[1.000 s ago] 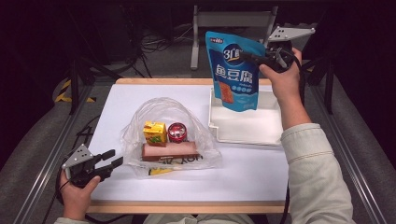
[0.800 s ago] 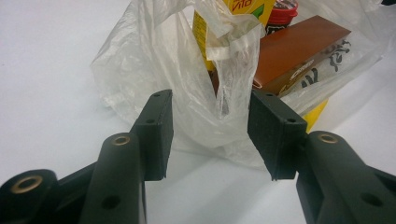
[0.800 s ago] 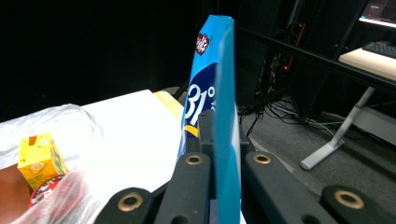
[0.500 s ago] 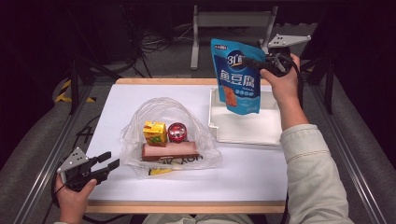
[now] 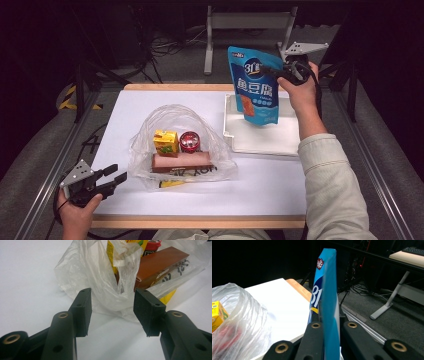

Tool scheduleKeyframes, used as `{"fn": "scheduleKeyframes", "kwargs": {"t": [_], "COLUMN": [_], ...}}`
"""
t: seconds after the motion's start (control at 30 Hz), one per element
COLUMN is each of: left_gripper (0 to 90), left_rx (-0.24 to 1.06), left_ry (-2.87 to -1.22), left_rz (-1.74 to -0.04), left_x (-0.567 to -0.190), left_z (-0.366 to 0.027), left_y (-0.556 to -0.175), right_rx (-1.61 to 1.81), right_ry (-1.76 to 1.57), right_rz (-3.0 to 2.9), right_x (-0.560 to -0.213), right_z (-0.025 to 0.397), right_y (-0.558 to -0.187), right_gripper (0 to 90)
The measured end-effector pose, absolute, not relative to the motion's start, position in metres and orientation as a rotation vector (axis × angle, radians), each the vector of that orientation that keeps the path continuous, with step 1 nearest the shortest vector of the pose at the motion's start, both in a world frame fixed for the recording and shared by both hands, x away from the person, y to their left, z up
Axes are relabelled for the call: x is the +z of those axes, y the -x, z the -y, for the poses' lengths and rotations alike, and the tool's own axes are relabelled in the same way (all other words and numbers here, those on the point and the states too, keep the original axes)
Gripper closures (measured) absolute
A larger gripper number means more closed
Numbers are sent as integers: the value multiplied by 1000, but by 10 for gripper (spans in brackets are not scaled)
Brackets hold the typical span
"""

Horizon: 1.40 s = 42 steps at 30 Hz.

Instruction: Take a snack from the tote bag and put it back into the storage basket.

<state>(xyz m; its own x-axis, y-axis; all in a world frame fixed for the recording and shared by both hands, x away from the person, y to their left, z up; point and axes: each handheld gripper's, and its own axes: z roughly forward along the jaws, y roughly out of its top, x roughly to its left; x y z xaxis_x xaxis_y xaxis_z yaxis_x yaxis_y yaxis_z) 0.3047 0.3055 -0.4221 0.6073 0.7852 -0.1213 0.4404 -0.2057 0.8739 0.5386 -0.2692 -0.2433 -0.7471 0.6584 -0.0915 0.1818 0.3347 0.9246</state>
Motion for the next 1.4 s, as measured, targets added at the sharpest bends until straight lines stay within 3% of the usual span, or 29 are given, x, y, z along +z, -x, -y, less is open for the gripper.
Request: {"fn": "scheduleKeyframes", "kwargs": {"t": [1.4], "left_gripper": [497], "left_rx": [442], "left_ry": [-1831], "left_rz": [-992], "left_x": [-421], "left_z": [-309], "left_y": [-298], "right_rx": [1389], "right_ry": [-811], "right_rz": [-2145], "right_x": [-276], "right_z": [279], "right_y": [-554], "right_gripper": [896]}}
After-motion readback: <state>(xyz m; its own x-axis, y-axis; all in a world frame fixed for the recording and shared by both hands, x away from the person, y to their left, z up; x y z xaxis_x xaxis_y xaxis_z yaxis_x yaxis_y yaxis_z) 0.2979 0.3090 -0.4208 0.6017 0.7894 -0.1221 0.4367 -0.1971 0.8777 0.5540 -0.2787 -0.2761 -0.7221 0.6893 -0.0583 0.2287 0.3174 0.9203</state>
